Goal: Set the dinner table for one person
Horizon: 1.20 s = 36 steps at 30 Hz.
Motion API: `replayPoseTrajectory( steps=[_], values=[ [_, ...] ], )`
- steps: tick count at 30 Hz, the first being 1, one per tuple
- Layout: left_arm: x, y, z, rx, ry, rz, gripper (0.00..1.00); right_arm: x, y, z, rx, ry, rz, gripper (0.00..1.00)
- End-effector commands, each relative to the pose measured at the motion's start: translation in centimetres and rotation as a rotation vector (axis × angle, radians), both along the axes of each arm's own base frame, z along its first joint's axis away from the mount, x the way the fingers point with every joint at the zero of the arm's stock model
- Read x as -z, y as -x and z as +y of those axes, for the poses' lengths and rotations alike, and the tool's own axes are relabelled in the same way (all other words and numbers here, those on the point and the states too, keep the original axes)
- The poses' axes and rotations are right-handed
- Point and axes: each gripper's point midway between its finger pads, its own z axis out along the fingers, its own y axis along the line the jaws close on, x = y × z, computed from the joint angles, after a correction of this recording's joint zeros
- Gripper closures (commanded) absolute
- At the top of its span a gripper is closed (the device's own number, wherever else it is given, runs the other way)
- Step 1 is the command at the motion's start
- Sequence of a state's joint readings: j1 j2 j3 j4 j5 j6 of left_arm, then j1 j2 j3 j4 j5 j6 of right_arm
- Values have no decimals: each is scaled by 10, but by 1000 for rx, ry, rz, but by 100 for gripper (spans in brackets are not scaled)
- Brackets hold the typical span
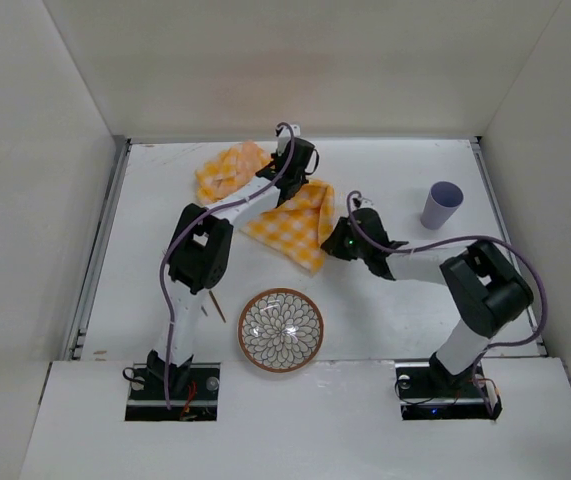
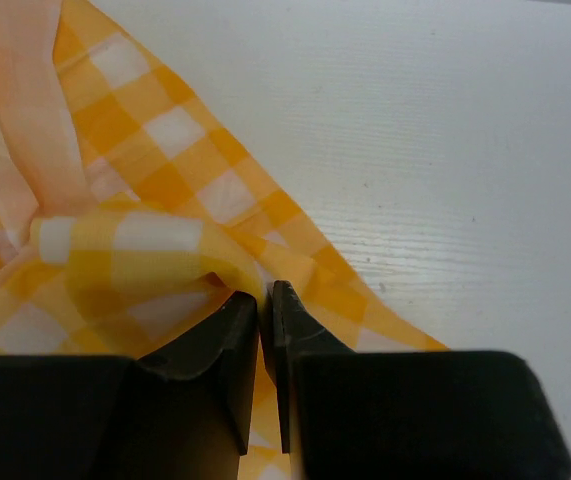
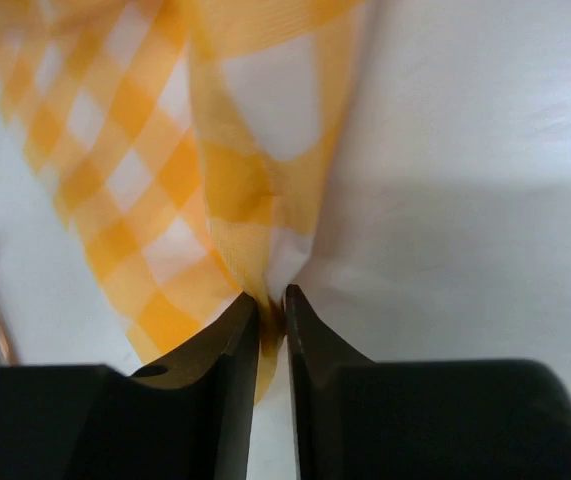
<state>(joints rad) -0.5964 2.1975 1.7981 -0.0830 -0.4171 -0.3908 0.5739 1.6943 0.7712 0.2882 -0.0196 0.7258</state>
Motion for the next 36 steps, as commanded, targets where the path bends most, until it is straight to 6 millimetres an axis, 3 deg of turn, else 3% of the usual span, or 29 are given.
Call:
replayPoseTrajectory(
  steps=[1, 3, 4, 6, 8, 11, 14, 17, 21, 24, 28, 31, 34, 36],
  values=[
    [-60, -3, 4, -10, 89, -116, 92, -28, -30, -45, 167, 30, -110, 64],
    [-59, -1, 3, -12, 97, -118, 92, -25, -26, -45, 153, 28, -100, 38],
    [-58, -1, 2, -10, 99, -117, 92, -21, -21, -39, 126, 24, -84, 33],
    [-57, -1, 2, -5, 102, -114, 92, -10, -2, -22, 61, -1, -43, 29],
    [-57, -1, 1, -2, 107, -113, 92, 1, 12, -17, 58, -30, 0, 27],
    [-59, -2, 1, 1, 116, -117, 92, 5, 23, -3, 28, -112, 29, 28],
    [-58, -2, 0, 7, 119, -115, 92, 8, 32, 13, -2, -184, 65, 32],
    [-56, -1, 1, 6, 116, -110, 92, 15, 35, 23, 8, -229, 106, 42],
    [-56, -2, 4, 1, 116, -111, 92, 16, 31, 29, 38, -282, 126, 67],
    [-59, -2, 7, -1, 118, -115, 93, 6, 18, 28, 70, -295, 81, 86],
    [-77, -7, 26, -32, 124, -151, 95, -41, -16, 7, 134, -244, -72, 93],
    [-112, -23, 57, -93, 155, -219, 96, -92, -57, -13, 183, -86, -212, 96],
    [-167, -55, 95, -164, 210, -298, 98, -175, -122, -45, 291, 94, -403, 97],
    [-226, -67, 120, -189, 260, -359, 98, -255, -150, -63, 347, 164, -544, 98]
  ],
)
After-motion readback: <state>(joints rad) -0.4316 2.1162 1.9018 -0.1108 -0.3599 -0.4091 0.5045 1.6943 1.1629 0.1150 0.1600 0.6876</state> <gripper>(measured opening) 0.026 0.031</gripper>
